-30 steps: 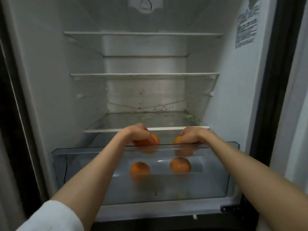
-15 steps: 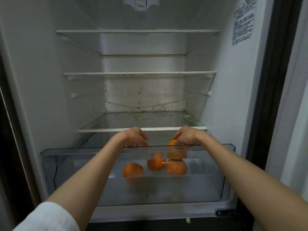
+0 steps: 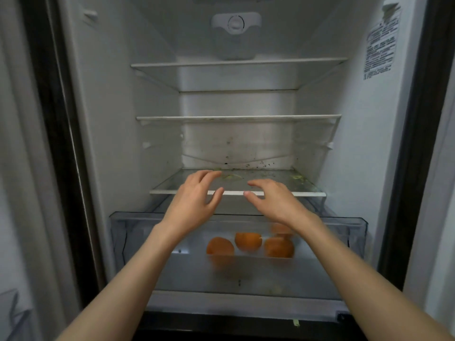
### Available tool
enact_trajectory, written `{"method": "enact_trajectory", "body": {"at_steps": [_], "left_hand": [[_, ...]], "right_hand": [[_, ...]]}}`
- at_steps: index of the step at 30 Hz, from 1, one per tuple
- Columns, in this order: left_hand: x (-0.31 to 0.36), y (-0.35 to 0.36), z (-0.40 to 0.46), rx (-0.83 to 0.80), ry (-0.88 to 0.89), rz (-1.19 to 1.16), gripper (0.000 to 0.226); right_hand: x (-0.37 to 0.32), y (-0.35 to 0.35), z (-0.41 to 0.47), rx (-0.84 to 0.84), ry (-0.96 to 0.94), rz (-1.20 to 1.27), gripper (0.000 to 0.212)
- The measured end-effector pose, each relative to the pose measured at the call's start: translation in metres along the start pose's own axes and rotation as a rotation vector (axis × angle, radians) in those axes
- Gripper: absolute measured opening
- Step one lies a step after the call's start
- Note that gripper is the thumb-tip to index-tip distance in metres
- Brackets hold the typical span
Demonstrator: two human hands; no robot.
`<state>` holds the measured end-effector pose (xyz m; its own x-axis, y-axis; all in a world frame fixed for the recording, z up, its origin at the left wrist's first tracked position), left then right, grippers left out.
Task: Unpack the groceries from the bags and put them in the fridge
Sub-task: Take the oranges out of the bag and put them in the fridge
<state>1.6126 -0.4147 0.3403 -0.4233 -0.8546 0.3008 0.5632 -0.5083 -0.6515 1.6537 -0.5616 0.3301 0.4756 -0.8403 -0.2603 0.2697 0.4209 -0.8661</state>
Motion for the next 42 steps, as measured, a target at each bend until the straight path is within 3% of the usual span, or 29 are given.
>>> {"method": "enact_trajectory", "body": {"at_steps": [4, 13, 22, 26, 32, 36, 42], "left_hand": [[-0.001, -0.032, -0.035, 0.028, 0.027, 0.123, 0.061], [-0.004, -0.082, -0.185, -0.083, -0.094, 0.194, 0.065], [-0.029, -0.133, -0.408, -0.266, -0.379, 0.165, 0.070], [-0.059, -0.170, -0.496, -0.309, -0.540, 0.267, 0.057], [-0.105, -0.263, -0.600, -0.220, -0.760, 0.404, 0.075], [-0.139, -0.329, -0.669, -0.107, -0.961, 0.433, 0.056], [-0.202, -0.416, -0.750, 0.003, -1.185, 0.465, 0.056]], "right_hand": [[-0.045, 0.002, -0.029, 0.084, -0.115, -0.061, 0.051], [-0.129, 0.053, -0.137, 0.034, -0.156, 0.053, 0.061], [-0.241, 0.171, -0.287, -0.336, -0.229, 0.072, 0.065], [-0.308, 0.213, -0.336, -0.475, -0.337, 0.078, 0.062], [-0.432, 0.259, -0.381, -0.545, -0.565, 0.098, 0.063], [-0.528, 0.284, -0.403, -0.565, -0.745, 0.158, 0.063], [-0.666, 0.326, -0.422, -0.606, -0.949, 0.249, 0.064]]}}
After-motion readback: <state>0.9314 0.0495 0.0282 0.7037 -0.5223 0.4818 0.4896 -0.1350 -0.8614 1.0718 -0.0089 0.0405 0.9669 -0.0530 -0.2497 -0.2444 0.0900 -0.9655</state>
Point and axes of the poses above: each hand's wrist, its own z-axis towards the middle knuckle, its own y-axis out of the palm, x = y × z, the point moved 9 cm from there along z, towards the middle knuckle, and after that the axes turned 8 degrees about -z, right-handed, at the moved point
